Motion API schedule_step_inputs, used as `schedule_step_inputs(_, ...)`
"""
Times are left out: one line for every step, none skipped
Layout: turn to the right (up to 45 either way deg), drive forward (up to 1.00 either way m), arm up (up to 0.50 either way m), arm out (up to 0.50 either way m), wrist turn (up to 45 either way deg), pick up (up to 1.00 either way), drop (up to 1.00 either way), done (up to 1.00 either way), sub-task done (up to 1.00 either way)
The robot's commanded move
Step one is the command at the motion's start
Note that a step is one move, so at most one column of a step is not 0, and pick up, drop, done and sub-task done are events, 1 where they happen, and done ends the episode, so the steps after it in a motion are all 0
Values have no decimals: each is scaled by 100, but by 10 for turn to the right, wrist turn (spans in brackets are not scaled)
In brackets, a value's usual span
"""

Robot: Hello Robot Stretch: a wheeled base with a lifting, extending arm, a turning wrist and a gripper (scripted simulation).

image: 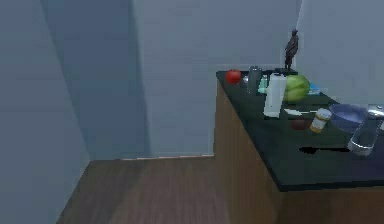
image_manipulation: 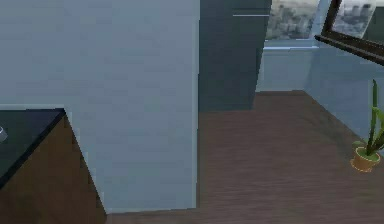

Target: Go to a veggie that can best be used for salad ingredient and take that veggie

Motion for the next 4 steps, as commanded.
schedule_step_inputs(-30, 0, 0, 0, 0, 0, 0, 0, 0)
schedule_step_inputs(0, 25, 0, 0, 0, 0, 0, 0, 0)
schedule_step_inputs(-450, 0, 0, 0, 0, 0, 0, 0, 0)
schedule_step_inputs(-90, 0, 0, 0, 0, 0, 0, 0, 0)
